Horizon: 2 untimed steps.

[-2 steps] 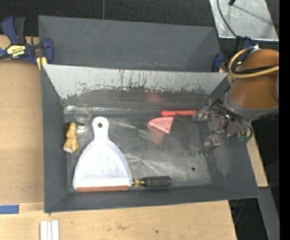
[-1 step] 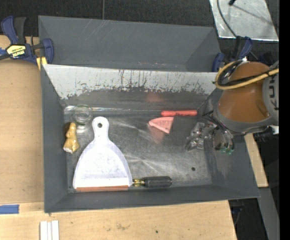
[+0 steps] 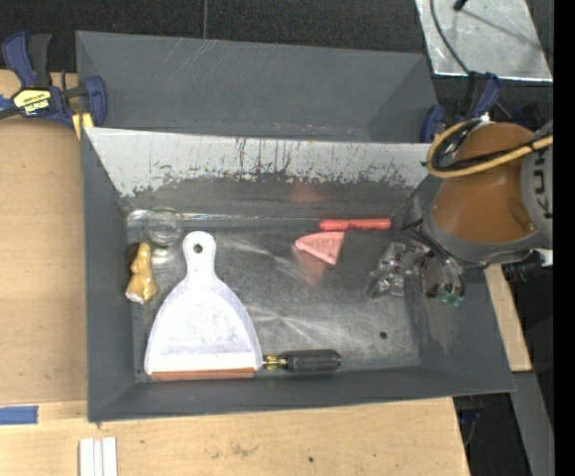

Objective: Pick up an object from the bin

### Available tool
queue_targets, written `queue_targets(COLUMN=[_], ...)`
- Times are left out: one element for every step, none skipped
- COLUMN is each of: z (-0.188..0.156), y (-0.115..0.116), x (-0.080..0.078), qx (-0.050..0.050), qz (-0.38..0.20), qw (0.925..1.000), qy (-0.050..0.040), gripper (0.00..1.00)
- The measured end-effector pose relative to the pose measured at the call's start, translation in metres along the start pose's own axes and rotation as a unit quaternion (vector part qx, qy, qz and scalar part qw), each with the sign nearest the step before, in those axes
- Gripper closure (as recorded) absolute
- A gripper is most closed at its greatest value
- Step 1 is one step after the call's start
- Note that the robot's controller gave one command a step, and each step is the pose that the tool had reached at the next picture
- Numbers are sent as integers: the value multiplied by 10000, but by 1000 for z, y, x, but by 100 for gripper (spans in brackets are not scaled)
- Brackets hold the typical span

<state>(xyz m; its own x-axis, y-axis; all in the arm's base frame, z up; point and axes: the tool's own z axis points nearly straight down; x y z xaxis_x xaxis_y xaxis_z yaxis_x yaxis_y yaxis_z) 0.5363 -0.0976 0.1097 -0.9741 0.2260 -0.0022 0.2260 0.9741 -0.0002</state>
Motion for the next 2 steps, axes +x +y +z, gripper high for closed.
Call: queue_targets(z=[-38, -122], y=[-15, 6], x=[-1, -12], qx=[-3, -2], qz=[-252, -1385], qw=[9997, 9904], qy=[34, -10], gripper=[100, 100])
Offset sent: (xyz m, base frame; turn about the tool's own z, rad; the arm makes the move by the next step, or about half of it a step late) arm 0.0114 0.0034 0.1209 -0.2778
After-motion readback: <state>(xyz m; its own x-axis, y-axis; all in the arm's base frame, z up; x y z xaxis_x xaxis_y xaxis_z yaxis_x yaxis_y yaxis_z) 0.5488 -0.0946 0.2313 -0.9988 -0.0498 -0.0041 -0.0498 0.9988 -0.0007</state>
